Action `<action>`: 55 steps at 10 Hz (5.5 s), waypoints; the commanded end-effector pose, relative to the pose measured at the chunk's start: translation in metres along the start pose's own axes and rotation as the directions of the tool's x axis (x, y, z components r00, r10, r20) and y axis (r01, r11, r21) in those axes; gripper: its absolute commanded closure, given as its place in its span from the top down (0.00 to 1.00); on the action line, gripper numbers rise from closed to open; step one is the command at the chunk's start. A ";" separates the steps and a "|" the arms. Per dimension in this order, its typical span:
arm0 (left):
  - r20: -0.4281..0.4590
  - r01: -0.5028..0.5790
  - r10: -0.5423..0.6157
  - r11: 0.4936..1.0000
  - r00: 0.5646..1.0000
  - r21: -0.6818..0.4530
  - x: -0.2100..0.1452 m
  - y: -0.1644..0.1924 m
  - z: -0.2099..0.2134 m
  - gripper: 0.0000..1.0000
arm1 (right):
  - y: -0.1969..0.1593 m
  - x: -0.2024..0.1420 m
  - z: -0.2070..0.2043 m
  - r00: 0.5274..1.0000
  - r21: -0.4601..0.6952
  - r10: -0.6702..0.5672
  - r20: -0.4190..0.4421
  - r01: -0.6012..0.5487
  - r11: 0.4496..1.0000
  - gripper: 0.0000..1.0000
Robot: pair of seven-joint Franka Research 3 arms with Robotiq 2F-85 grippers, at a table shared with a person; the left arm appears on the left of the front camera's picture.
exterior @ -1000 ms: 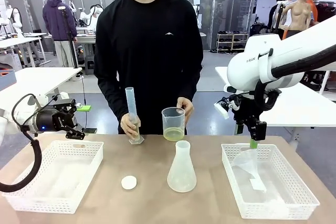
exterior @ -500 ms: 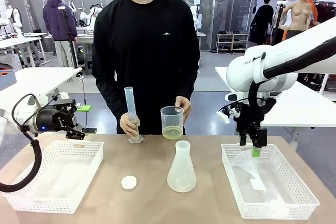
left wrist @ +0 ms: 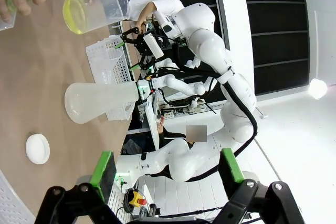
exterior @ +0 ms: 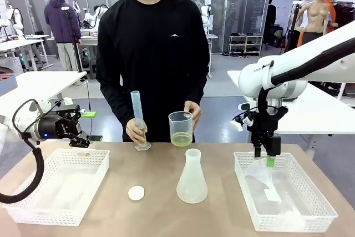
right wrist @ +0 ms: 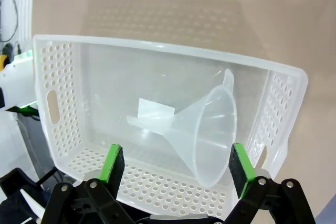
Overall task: Prepare the solutions needed for the experiment.
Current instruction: Pick up the Plastic Funnel and insert it into the Big flask.
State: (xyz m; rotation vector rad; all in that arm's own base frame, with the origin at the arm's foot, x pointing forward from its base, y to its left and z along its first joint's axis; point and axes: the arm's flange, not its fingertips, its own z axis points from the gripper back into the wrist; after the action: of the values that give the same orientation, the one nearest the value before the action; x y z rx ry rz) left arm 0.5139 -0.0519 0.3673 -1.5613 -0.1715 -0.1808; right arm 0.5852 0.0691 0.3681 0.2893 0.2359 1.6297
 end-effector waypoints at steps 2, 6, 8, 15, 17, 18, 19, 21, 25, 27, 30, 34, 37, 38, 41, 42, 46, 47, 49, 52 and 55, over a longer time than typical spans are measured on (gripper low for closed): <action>0.001 -0.004 0.004 1.000 1.000 0.003 0.001 -0.001 -0.001 1.00 | -0.012 -0.002 0.007 0.998 0.086 -0.022 -0.054 0.027 0.996 1.00; 0.001 -0.004 0.004 1.000 1.000 0.003 0.001 -0.001 -0.001 1.00 | -0.023 -0.002 -0.010 0.998 0.121 -0.018 -0.062 0.026 0.992 1.00; 0.001 -0.004 0.004 1.000 1.000 0.003 0.001 -0.001 -0.001 1.00 | -0.030 -0.006 -0.019 0.998 0.134 -0.016 -0.058 0.024 0.991 1.00; 0.001 -0.004 0.004 1.000 1.000 0.003 0.001 -0.001 -0.001 1.00 | -0.030 -0.010 -0.022 0.997 0.137 -0.027 -0.076 0.037 0.990 0.59; 0.001 -0.004 0.004 1.000 1.000 0.003 0.001 -0.001 -0.001 1.00 | -0.031 -0.009 -0.023 0.997 0.138 -0.018 -0.069 0.028 0.990 0.40; 0.001 -0.004 0.004 1.000 1.000 0.003 0.001 -0.001 -0.001 1.00 | -0.032 -0.008 -0.024 0.997 0.143 -0.016 -0.076 0.027 0.989 0.09; 0.001 -0.004 0.004 1.000 1.000 0.003 0.001 -0.001 -0.001 1.00 | -0.033 -0.008 -0.024 0.997 0.142 -0.017 -0.073 0.027 0.989 0.22; 0.001 -0.004 0.004 1.000 1.000 0.003 0.001 -0.001 -0.001 1.00 | -0.034 -0.008 -0.024 0.998 0.139 -0.027 -0.055 0.035 0.990 0.03; 0.001 -0.004 0.004 1.000 1.000 0.003 0.001 -0.001 -0.001 1.00 | -0.022 0.000 -0.017 0.999 0.069 -0.045 -0.024 0.046 0.997 0.00; 0.001 -0.004 0.004 1.000 1.000 0.003 0.001 -0.001 -0.001 1.00 | 0.010 0.009 0.017 0.996 -0.108 -0.071 -0.051 0.066 0.992 0.00; 0.001 -0.004 0.004 1.000 1.000 0.003 0.001 -0.001 -0.001 1.00 | 0.065 0.020 0.069 0.980 -0.333 -0.157 -0.125 0.108 0.937 0.00; 0.001 -0.004 0.004 1.000 1.000 0.003 0.001 -0.001 -0.001 1.00 | 0.136 0.038 0.106 0.977 -0.577 -0.170 -0.130 0.065 0.814 0.00; 0.001 -0.004 0.004 1.000 1.000 0.003 0.001 -0.001 -0.001 1.00 | 0.184 0.045 0.111 0.977 -0.702 -0.187 -0.106 0.059 0.709 0.00; 0.001 -0.004 0.004 1.000 1.000 0.003 0.001 -0.001 -0.001 1.00 | 0.191 0.046 0.112 0.977 -0.718 -0.189 -0.102 0.059 0.694 0.00; 0.001 -0.004 0.004 1.000 1.000 0.003 0.001 -0.001 -0.001 1.00 | 0.195 0.048 0.123 0.982 -0.700 -0.154 -0.108 0.035 0.713 0.00; 0.001 -0.004 0.004 1.000 1.000 0.003 0.001 -0.001 -0.001 1.00 | 0.195 0.048 0.123 0.982 -0.700 -0.154 -0.108 0.035 0.713 0.00; 0.001 -0.004 0.004 1.000 1.000 0.003 0.001 -0.001 -0.001 1.00 | 0.195 0.048 0.123 0.982 -0.700 -0.154 -0.108 0.035 0.713 0.00; 0.001 -0.004 0.004 1.000 1.000 0.003 0.001 -0.001 -0.001 1.00 | 0.195 0.048 0.123 0.982 -0.700 -0.154 -0.108 0.035 0.713 0.00; 0.001 -0.004 0.004 1.000 1.000 0.003 0.001 -0.001 -0.001 1.00 | 0.195 0.048 0.123 0.982 -0.700 -0.154 -0.108 0.035 0.713 0.00; 0.001 -0.004 0.004 1.000 1.000 0.003 0.001 -0.001 -0.001 1.00 | 0.218 0.082 0.109 0.989 -0.720 -0.028 -0.147 -0.088 0.688 0.04; 0.001 -0.004 0.004 1.000 1.000 0.003 0.001 -0.001 -0.001 1.00 | 0.258 0.122 0.106 0.972 -0.742 0.190 -0.141 -0.231 0.630 0.04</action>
State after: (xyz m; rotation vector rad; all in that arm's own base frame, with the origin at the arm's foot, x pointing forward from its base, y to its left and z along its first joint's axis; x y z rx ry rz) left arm 0.5140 -0.0520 0.3667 -1.5615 -0.1706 -0.1799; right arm 0.3795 0.1749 0.5596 -0.4381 -0.3988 1.7515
